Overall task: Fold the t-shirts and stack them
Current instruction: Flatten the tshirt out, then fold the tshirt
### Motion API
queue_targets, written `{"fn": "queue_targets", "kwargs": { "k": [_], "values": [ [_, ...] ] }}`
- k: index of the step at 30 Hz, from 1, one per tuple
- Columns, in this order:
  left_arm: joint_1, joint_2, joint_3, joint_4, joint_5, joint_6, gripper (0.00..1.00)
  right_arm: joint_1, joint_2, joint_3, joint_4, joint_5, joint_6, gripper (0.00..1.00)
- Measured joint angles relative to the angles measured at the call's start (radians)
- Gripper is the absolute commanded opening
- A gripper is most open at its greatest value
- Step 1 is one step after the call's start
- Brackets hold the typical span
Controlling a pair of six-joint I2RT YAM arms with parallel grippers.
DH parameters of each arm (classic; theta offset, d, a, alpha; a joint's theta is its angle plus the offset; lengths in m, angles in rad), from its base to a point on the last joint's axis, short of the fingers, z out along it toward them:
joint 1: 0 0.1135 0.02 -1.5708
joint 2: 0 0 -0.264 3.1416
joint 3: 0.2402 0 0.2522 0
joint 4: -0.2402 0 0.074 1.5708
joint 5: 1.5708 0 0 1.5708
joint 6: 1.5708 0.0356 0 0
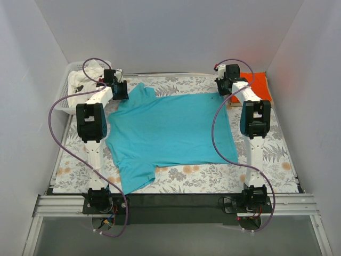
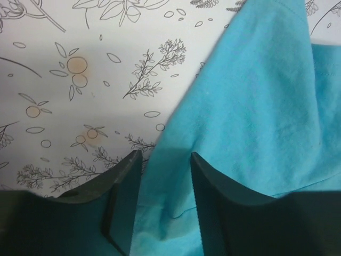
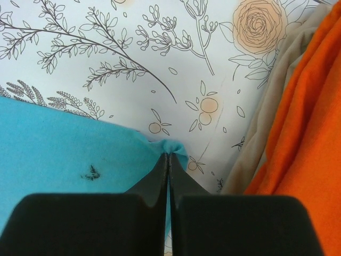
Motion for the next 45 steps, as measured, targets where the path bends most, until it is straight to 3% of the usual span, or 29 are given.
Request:
{"fn": "queue_targets", "kwargs": {
  "k": [9,20,27,45],
  "values": [
    [0.001,0.04,0.051,0.002,0.033,0.0,0.0,0.0,0.0,0.0,0.0,-0.004,-0.017,0.01],
    [0.019,0.078,0.148,0.003,0.023,-0.009,0.0,-0.013,-0.008,0.0,-0.002,-0.019,-0.019,0.01],
    [0.064,0.043,0.125,0.041,0.07,-0.005,0.0,-0.034,-0.064,0.0,-0.002,-0.042,-0.039,0.01],
    [0.086,-0.294,-0.278,0.198,0.207,0.088,0.0,-0.036,-0.259,-0.183,-0.002,-0.137,-0.146,0.01]
  ]
}}
